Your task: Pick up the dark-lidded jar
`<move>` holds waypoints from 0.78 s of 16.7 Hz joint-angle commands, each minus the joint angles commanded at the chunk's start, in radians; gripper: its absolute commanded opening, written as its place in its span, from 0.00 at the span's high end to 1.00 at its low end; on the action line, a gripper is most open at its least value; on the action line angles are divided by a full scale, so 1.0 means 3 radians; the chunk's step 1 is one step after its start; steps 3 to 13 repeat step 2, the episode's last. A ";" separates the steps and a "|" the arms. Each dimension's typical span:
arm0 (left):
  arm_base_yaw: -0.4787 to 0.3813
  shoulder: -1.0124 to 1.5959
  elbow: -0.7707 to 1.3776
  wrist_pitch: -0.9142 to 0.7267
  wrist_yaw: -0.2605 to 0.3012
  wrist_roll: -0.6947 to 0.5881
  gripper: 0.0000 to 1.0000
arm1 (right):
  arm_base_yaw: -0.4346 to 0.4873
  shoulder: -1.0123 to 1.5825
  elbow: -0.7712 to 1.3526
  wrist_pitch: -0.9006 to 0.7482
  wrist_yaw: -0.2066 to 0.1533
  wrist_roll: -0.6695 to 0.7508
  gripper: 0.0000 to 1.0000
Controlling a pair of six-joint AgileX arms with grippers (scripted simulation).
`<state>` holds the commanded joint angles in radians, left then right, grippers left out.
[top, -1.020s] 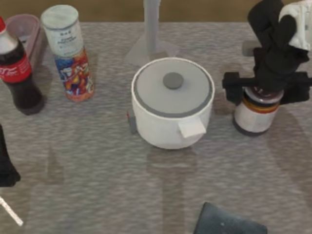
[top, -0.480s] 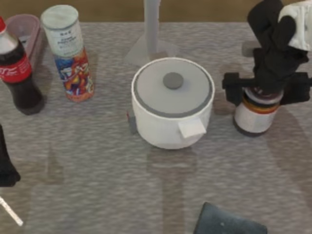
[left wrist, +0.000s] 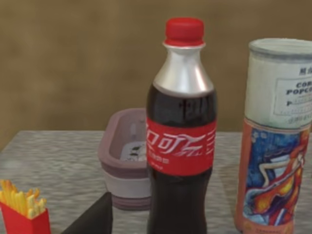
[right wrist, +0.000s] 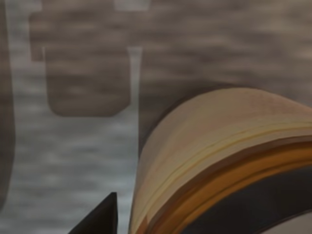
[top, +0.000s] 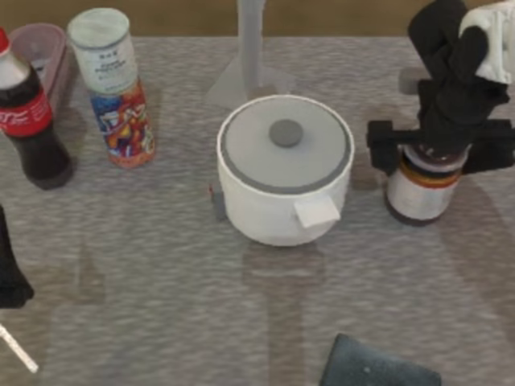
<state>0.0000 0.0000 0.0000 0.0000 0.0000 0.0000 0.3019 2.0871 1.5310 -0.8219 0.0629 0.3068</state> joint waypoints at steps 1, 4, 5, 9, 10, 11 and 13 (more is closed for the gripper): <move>0.0000 0.0000 0.0000 0.0000 0.0000 0.0000 0.00 | 0.0000 0.0000 0.0000 0.0000 0.0000 0.0000 0.00; 0.0000 0.0000 0.0000 0.0000 0.0000 0.0000 0.00 | 0.0000 0.0000 0.0000 0.0000 0.0000 0.0000 0.00; 0.0000 0.0000 0.0000 0.0000 0.0000 0.0000 0.00 | 0.0000 0.0000 0.0000 0.0000 0.0000 0.0000 0.00; 0.0000 0.0000 0.0000 0.0000 0.0000 0.0000 0.00 | 0.0000 0.0000 0.0000 0.0000 0.0000 0.0000 0.00; 0.0000 0.0000 0.0000 0.0000 0.0000 0.0000 0.00 | 0.0000 0.0000 0.0000 0.0000 0.0000 0.0000 0.00; 0.0000 0.0000 0.0000 0.0000 0.0000 0.0000 0.00 | 0.0000 0.0000 0.0000 0.0000 0.0000 0.0000 0.00; 0.0000 0.0000 0.0000 0.0000 0.0000 0.0000 0.00 | 0.0000 0.0000 0.0000 0.0000 0.0000 0.0000 0.00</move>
